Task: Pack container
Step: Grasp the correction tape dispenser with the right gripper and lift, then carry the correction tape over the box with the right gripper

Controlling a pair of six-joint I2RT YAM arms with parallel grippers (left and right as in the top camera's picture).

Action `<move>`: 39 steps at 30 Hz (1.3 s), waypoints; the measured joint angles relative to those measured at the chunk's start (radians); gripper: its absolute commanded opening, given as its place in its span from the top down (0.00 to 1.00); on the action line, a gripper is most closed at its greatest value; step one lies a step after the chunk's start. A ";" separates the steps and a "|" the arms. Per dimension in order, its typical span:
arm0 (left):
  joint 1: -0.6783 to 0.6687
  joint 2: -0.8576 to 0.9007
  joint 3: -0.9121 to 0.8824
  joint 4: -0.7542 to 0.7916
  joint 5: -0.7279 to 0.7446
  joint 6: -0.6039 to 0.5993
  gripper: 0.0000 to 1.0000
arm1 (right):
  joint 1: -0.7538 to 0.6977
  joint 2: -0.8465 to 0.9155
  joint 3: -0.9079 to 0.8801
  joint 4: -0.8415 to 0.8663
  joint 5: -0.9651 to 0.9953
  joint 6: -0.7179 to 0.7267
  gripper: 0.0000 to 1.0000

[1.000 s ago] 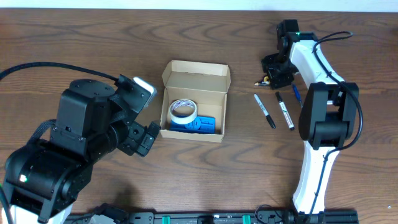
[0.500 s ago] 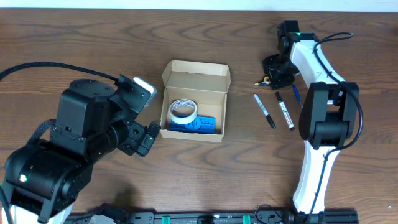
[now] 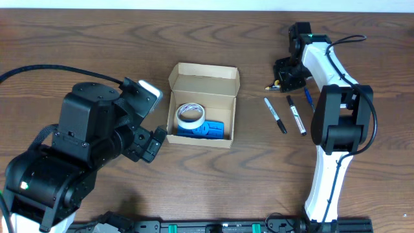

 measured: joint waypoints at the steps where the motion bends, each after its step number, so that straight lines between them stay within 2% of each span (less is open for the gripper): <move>1: 0.000 0.000 0.000 0.000 0.000 0.000 0.05 | 0.000 0.000 0.000 0.000 0.000 0.001 0.57; 6: 0.000 0.000 0.000 0.000 0.000 0.000 0.05 | 0.000 0.000 0.000 0.002 -0.007 0.001 0.65; 12: 0.000 0.000 0.000 0.000 0.000 0.000 0.05 | 0.000 0.002 0.008 -0.008 -0.020 -0.012 0.69; 19: 0.000 0.000 0.000 0.000 0.000 0.000 0.05 | 0.000 0.035 0.122 -0.105 -0.026 -0.056 0.72; 31: 0.000 0.000 0.000 0.000 0.000 0.000 0.05 | 0.031 0.036 0.518 -0.365 -0.026 -0.243 0.79; 39: 0.000 0.000 0.000 0.000 0.000 0.000 0.05 | 0.153 0.036 0.795 -0.573 -0.026 -0.415 0.82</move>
